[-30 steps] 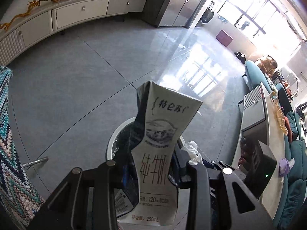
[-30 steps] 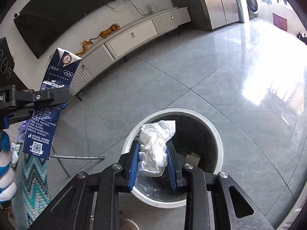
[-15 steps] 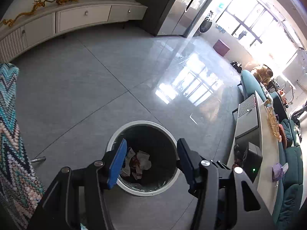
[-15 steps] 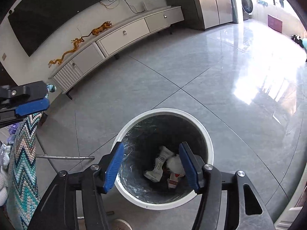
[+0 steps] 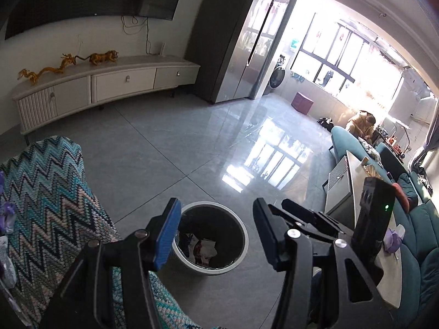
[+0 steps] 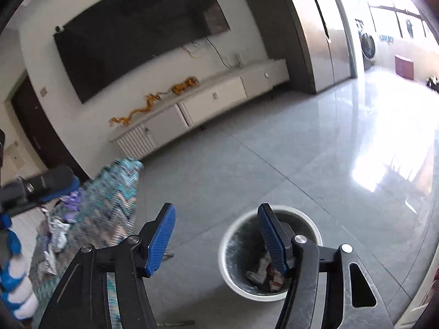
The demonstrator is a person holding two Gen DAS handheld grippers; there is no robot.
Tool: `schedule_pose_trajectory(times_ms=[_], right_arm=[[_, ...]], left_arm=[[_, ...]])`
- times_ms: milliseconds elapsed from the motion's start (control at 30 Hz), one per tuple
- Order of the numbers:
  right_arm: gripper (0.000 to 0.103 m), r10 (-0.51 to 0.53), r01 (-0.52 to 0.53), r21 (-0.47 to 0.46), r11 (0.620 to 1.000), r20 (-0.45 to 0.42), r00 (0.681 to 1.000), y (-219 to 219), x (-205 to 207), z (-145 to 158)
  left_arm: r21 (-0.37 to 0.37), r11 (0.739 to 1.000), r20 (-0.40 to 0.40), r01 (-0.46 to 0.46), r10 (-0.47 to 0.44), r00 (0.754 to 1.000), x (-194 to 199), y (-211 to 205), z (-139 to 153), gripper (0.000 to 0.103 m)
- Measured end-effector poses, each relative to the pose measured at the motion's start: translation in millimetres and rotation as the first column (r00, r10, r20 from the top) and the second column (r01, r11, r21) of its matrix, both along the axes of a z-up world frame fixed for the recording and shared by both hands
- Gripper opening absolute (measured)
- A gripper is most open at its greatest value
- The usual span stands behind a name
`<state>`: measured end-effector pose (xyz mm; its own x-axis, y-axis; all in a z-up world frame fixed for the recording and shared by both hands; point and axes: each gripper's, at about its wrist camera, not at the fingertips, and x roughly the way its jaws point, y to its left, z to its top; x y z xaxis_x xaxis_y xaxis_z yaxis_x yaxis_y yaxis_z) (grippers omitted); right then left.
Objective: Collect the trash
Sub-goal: 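Move both open tools back over the blanket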
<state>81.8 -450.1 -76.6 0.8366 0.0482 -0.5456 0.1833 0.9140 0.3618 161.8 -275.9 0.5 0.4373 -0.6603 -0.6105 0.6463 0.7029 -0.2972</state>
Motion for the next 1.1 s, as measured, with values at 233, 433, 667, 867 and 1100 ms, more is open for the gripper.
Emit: schedule_pose_trajectory(times_ms=[233,433,667,867,1100], right_arm=[[0.060,0.089,-0.082,-0.051,0.995,0.149,0.985,61.0,-24.9,72.9],[0.060,0.154,-0.139,-0.083,0.987,0.208,0.966,105.7,-37.3,108.4],[0.060,0.216,-0.194,-0.115,0.974,0.231,0.949,149.1,-37.4,123.5],[0.060,0.276,-0.253,-0.126,0.959,0.235,0.932,181.8,-27.5,129.4],[0.060,0.365,-0.348,-0.117,0.930,0.182,0.913,222.7,-6.9,119.4]], left_arm=[[-0.030,0.995,0.115,-0.097,0.100,0.988,-35.6,87.7,32.2,0.053],[-0.043,0.977,0.174,-0.210,0.214,0.961,-45.3,174.4,42.9,0.054],[-0.027,0.935,0.200,-0.353,0.351,0.915,-40.2,279.2,34.5,0.054],[-0.022,0.888,0.222,-0.459,0.452,0.864,-45.3,356.3,26.5,0.054],[0.014,0.860,0.200,-0.510,0.498,0.844,-46.2,401.5,2.2,0.054]])
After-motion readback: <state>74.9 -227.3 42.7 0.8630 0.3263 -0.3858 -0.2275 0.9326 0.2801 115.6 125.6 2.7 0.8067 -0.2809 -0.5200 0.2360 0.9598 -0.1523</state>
